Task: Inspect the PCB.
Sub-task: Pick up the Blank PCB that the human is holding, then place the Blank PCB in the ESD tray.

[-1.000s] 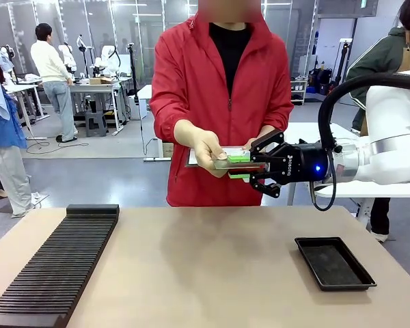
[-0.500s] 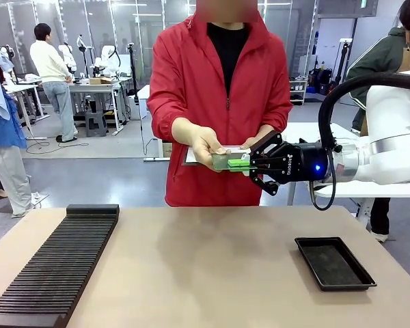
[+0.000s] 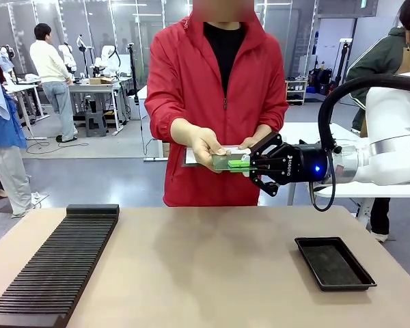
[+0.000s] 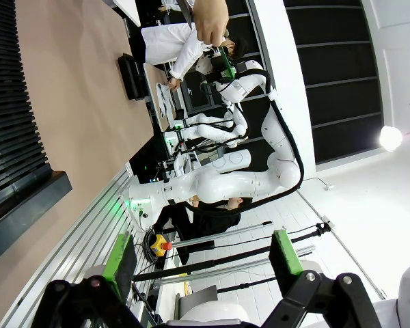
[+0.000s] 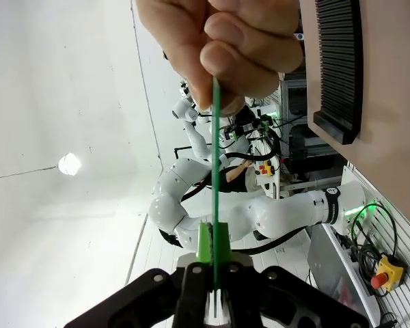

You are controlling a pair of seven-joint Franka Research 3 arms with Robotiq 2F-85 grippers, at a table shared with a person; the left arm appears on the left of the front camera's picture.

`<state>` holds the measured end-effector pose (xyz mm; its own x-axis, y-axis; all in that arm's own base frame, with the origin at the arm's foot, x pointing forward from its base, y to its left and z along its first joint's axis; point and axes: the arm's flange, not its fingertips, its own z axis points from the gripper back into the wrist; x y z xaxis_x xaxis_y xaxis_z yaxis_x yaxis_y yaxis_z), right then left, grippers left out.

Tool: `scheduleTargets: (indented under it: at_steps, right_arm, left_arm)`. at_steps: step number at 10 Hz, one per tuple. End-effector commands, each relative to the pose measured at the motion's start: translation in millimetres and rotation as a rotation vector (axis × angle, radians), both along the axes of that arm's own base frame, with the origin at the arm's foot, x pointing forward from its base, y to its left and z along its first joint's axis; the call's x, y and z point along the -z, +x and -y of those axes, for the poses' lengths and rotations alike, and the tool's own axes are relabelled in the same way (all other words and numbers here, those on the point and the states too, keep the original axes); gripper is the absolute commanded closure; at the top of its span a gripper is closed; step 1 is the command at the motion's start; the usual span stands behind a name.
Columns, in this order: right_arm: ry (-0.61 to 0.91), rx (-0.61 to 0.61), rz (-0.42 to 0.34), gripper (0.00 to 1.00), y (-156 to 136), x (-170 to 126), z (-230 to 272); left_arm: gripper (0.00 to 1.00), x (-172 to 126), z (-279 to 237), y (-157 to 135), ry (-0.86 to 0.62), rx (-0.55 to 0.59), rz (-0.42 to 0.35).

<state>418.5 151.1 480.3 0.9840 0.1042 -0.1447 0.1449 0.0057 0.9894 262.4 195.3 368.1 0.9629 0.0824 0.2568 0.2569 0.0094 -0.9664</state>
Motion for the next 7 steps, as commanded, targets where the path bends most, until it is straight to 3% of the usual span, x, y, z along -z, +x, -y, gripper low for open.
scheduleTargets:
  at_steps: [1, 7]
  right_arm:
    - [-0.001, -0.002, 0.006, 1.0, -1.0, -2.5, -0.6]
    - [-0.001, -0.002, 0.006, 1.0, -1.0, -2.5, -0.6]
  left_arm:
    - [0.0, -1.0, -2.2, -0.6, 0.007, 0.003, 0.0]
    - [0.0, -1.0, -2.2, -0.6, 0.007, 0.003, 0.0]
